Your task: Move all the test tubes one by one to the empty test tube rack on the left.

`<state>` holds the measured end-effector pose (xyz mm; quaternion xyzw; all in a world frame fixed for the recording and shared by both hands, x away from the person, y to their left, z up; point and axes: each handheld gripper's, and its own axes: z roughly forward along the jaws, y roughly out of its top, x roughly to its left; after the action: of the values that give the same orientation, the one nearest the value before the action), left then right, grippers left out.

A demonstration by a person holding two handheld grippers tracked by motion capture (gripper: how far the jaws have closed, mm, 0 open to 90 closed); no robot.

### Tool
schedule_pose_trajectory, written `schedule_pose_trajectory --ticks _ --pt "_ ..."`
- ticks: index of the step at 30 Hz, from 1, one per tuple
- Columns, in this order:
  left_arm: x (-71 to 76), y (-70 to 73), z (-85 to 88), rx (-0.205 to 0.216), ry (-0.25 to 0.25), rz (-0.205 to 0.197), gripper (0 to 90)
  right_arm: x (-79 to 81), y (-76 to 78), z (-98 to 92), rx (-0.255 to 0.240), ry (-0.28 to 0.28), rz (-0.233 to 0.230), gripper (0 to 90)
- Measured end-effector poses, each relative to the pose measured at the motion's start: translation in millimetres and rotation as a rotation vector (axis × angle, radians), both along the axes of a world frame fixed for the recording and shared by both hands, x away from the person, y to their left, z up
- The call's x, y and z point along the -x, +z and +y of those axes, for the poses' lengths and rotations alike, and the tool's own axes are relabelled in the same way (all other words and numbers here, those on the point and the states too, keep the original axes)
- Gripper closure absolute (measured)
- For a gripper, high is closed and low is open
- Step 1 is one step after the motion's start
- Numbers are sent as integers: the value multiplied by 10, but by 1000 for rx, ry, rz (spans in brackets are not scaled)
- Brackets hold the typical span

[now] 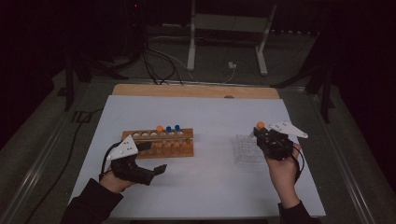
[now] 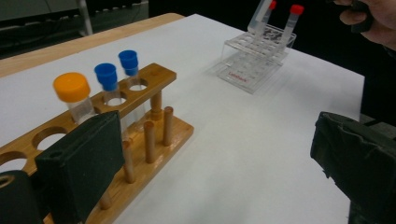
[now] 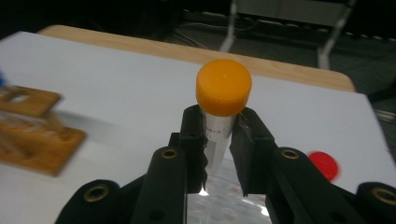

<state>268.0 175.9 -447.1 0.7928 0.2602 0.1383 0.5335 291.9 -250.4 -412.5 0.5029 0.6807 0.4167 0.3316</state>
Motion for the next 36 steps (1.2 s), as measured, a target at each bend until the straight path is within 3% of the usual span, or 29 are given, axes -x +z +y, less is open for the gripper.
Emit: schedule_pose_trajectory --ticks 10,17,26,29,36 --pt "20 28 -78 -4 -34 7 35 140 22 328 -21 171 16 749" --pt "18 84 -194 0 -69 3 35 196 -120 606 8 289 66 749" --pt "-13 126 -430 -2 -116 -5 61 258 -281 846 34 383 114 749" --pt "-32 150 -532 -4 -126 -15 85 289 -316 908 30 416 123 749" --pt "-81 209 -751 6 -162 -36 263 342 -376 1035 49 467 137 749"
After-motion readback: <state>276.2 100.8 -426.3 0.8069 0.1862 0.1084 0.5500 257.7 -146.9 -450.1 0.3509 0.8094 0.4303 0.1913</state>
